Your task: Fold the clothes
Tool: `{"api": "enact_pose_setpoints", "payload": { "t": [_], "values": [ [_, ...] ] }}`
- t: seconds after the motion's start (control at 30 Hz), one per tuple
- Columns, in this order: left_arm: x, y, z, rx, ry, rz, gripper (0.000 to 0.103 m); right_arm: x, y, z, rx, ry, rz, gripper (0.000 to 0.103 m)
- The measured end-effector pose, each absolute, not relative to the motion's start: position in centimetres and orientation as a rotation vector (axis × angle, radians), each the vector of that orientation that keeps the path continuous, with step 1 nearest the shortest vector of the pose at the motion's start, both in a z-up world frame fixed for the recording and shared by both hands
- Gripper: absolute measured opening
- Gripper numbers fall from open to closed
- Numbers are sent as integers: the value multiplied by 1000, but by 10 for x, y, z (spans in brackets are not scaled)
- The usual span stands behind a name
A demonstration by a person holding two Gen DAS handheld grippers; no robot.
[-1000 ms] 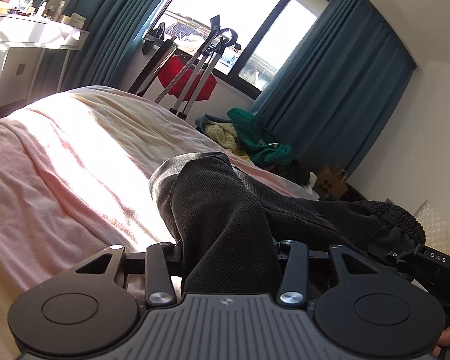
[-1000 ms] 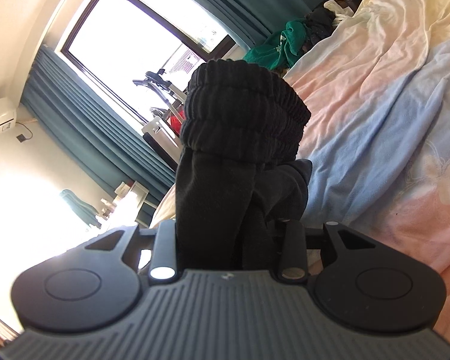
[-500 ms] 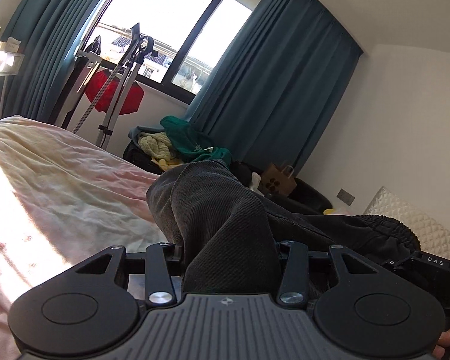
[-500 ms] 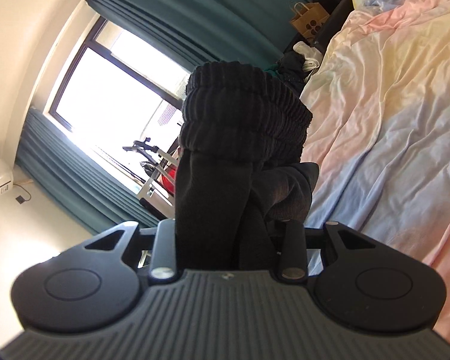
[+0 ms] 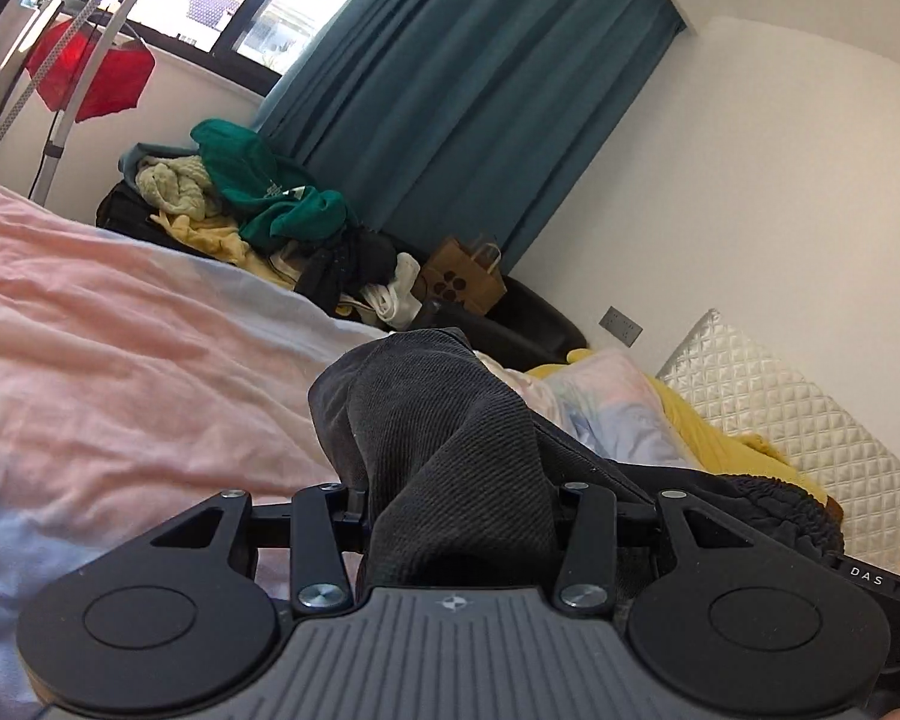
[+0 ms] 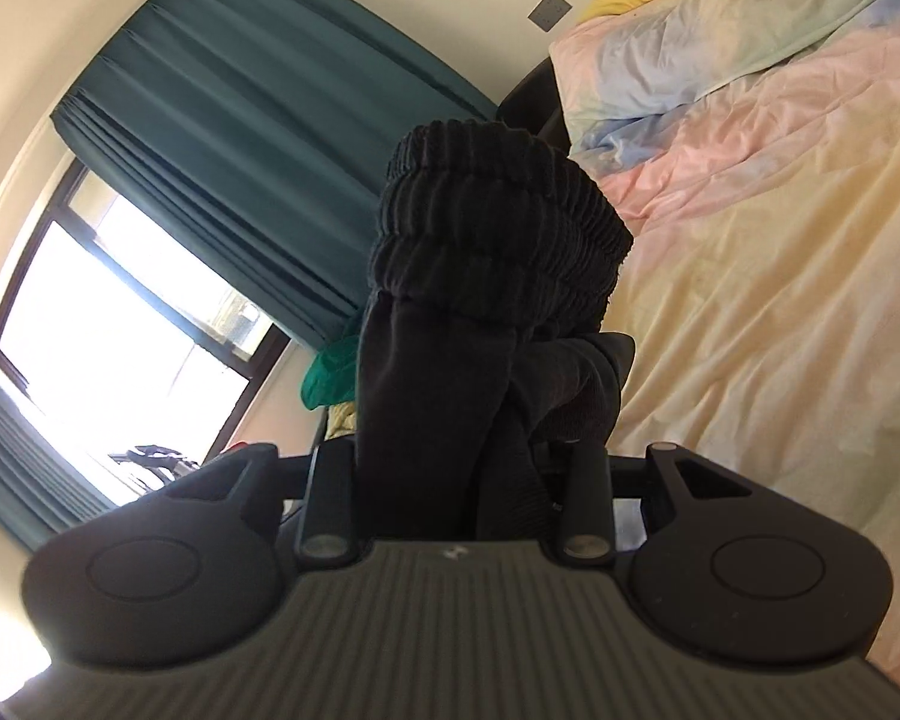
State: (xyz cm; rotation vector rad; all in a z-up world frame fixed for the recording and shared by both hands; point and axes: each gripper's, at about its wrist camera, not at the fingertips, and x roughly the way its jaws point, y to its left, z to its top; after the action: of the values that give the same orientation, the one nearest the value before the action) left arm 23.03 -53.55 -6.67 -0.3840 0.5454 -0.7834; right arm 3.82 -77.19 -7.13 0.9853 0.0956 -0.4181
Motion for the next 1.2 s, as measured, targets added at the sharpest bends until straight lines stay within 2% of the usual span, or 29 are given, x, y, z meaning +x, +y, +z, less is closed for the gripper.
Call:
{"api": "enact_pose_setpoints", "payload": {
  "t": [0.2, 0.27, 0.3, 0.37, 0.43, 0.7, 1.2],
  "values": [
    [265, -557, -128, -298, 630, -815, 48, 46, -781, -145, 1034, 143, -499, 37],
    [272, -555, -139, -246, 676, -829, 60, 40, -769, -164, 1007, 160, -525, 39],
    [272, -541, -143, -229, 718, -831, 63, 36, -763, -174, 1002, 174, -542, 41],
    [272, -530, -144, -200, 729, -856, 71, 27, -759, -194, 1042, 178, -550, 53],
    [265, -522, -137, -141, 703, -837, 78, 18, -758, -204, 1070, 149, -520, 52],
    [193, -495, -58, -6, 600, -784, 80, -14, -758, -164, 1090, 260, -545, 55],
    [27, -439, 79, 129, 377, -742, 93, -98, -669, 1, 644, 227, -488, 55]
  ]
}}
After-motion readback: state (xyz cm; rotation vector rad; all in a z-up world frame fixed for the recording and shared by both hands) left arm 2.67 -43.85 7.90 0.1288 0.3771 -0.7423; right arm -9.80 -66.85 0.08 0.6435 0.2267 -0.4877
